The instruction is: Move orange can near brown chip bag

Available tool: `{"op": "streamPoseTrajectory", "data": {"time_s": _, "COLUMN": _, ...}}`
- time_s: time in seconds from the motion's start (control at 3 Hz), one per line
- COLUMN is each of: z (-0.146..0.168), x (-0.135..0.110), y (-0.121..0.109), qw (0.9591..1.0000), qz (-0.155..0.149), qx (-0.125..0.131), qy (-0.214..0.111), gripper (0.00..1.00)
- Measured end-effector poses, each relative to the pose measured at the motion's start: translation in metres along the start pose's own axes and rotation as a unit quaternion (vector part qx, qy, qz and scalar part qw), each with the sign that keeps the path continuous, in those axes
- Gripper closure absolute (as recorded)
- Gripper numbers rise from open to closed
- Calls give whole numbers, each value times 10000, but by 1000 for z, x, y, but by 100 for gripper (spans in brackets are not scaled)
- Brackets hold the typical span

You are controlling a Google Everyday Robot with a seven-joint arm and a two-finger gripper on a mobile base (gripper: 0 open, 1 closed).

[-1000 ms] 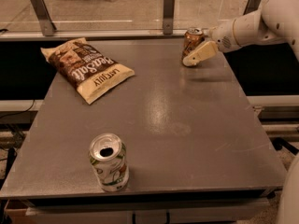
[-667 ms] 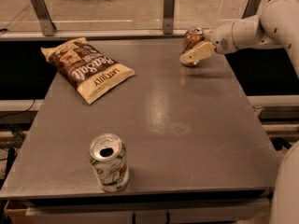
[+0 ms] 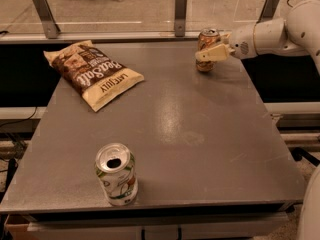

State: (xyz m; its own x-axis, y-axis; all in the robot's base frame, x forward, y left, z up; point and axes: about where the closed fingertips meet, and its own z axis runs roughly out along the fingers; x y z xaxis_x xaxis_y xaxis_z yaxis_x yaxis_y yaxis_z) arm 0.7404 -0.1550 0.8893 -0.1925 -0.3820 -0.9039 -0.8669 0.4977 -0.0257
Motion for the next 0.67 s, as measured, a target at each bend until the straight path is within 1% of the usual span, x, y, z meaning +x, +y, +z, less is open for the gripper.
{"op": "streamPoseTrajectory", "data": {"time_s": 0.33, "z": -23, "x": -26, "y": 12, "qw": 9992, "qz": -259, "qx": -73, "qy": -305, "gripper": 88}}
{"op": "streamPoseTrajectory", "data": {"time_s": 0.67, "z": -19, "x": -25, "y": 13, "qw": 9992, "qz": -255, "qx": -99, "qy": -299, "gripper": 100}}
